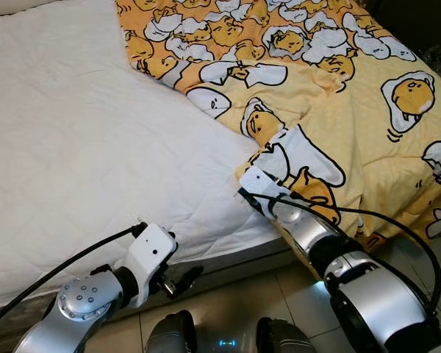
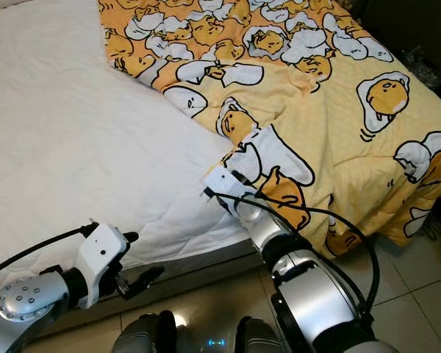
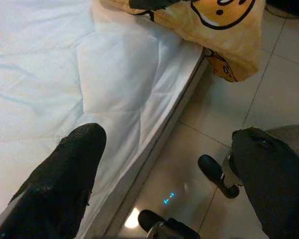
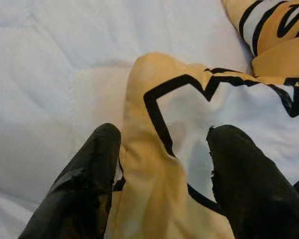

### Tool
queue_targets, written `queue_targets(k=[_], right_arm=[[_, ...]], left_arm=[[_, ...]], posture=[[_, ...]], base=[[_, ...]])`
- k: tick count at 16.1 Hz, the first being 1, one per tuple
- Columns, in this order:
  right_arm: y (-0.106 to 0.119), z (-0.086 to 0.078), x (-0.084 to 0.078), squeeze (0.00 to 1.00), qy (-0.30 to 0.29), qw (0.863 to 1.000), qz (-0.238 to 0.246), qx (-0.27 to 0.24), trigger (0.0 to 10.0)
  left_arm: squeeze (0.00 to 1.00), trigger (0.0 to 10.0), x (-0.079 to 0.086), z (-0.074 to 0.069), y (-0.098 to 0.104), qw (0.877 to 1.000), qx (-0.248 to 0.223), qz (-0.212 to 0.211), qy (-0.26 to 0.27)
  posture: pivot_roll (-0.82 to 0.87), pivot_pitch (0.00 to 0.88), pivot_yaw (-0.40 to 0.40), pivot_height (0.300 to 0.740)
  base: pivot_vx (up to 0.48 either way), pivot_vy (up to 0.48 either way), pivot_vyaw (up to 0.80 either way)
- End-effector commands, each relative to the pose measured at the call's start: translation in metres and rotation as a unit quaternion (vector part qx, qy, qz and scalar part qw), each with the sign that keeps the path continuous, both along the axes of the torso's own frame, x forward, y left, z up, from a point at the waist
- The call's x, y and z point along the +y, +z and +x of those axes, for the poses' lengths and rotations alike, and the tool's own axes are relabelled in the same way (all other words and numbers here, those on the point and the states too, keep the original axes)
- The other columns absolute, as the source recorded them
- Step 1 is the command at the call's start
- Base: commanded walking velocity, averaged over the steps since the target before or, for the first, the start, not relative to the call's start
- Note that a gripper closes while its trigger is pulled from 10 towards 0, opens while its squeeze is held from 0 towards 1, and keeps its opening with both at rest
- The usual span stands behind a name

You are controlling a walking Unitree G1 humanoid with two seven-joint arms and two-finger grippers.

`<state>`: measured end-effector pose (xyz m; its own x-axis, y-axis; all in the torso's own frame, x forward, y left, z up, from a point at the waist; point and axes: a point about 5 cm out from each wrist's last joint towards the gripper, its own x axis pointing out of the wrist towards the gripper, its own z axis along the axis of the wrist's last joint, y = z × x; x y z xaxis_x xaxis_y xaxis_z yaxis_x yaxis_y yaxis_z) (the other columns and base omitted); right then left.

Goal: Clean up the room

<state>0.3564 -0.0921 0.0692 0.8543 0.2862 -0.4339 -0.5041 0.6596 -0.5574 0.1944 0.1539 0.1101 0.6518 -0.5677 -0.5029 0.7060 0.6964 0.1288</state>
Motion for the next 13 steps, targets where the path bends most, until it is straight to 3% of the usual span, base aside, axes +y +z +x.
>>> queue_targets(k=[1, 4, 5, 6, 13], right_arm=[[-0.002, -0.001, 0.002, 1.00, 0.003, 1.000, -0.004, 0.001, 10.0], [-0.006, -0.003, 0.003, 1.00, -0.016, 1.000, -0.003, 0.003, 10.0], [-0.008, -0.004, 0.003, 0.85, -0.022, 1.000, 0.003, 0.008, 10.0], [-0.009, -0.004, 0.003, 0.00, -0.026, 1.000, -0.001, 0.008, 10.0], [-0.005, 0.001, -0.017, 0.00, -0.065, 0.993, -0.088, -0.052, 10.0]], left_arm=[[0.27, 10.0, -0.001, -0.005, -0.001, 1.000, 0.005, 0.006, -0.008], [0.27, 10.0, -0.001, -0.007, 0.002, 1.000, 0.006, 0.006, -0.012], [0.27, 10.0, -0.002, -0.008, 0.004, 1.000, 0.006, 0.006, -0.014], [0.27, 10.0, -0.001, -0.010, 0.005, 1.000, 0.007, 0.007, -0.017], [0.27, 10.0, 0.004, -0.020, 0.013, 1.000, 0.013, 0.015, -0.014]], posture=[[0.03, 0.199, 0.055, 0.740], [0.05, 0.219, 0.053, 0.740], [0.06, 0.228, 0.053, 0.740], [0.08, 0.243, 0.055, 0.740], [0.13, 0.288, 0.053, 0.740]], base=[[0.000, 0.000, 0.00], [0.000, 0.000, 0.00], [0.000, 0.000, 0.00], [0.000, 0.000, 0.00], [0.000, 0.000, 0.00]])
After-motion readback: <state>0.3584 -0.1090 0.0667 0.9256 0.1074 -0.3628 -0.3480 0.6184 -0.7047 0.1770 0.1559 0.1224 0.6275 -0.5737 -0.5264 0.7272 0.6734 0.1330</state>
